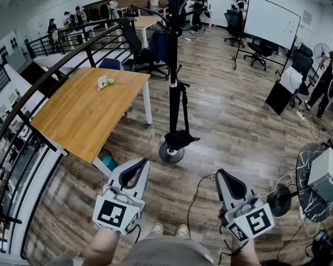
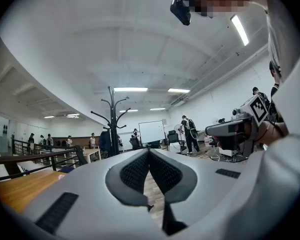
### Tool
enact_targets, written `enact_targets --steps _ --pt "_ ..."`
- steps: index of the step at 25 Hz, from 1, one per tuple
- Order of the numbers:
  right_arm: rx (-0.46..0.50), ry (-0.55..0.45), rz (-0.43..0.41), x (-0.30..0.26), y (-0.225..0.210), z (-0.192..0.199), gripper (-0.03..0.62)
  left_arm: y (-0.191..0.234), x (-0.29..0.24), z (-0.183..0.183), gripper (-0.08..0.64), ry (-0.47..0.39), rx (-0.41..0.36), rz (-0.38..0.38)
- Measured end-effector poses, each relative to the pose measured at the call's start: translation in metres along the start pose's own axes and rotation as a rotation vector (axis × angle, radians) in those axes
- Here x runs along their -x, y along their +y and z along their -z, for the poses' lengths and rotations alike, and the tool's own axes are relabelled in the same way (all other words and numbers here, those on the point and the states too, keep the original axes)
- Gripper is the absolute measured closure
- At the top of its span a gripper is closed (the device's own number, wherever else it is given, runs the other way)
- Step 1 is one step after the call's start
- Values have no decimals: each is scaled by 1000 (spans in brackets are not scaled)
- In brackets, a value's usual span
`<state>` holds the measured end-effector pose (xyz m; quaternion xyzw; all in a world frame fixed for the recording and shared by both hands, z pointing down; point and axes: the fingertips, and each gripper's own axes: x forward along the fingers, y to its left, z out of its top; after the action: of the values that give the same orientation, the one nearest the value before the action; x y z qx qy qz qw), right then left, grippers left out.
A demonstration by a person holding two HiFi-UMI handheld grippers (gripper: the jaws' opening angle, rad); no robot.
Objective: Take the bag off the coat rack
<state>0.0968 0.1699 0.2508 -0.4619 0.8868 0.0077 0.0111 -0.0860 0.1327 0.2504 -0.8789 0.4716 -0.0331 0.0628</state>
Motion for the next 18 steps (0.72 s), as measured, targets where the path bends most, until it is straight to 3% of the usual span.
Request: enact_targets --steps 14,18 --pt "-62 -46 -3 -9 -12 -5 558 3 -14 2 541 -4 44 24" --pt "-96 -95 32 -7 -24 -11 556 2 -18 3 538 -12 80 14"
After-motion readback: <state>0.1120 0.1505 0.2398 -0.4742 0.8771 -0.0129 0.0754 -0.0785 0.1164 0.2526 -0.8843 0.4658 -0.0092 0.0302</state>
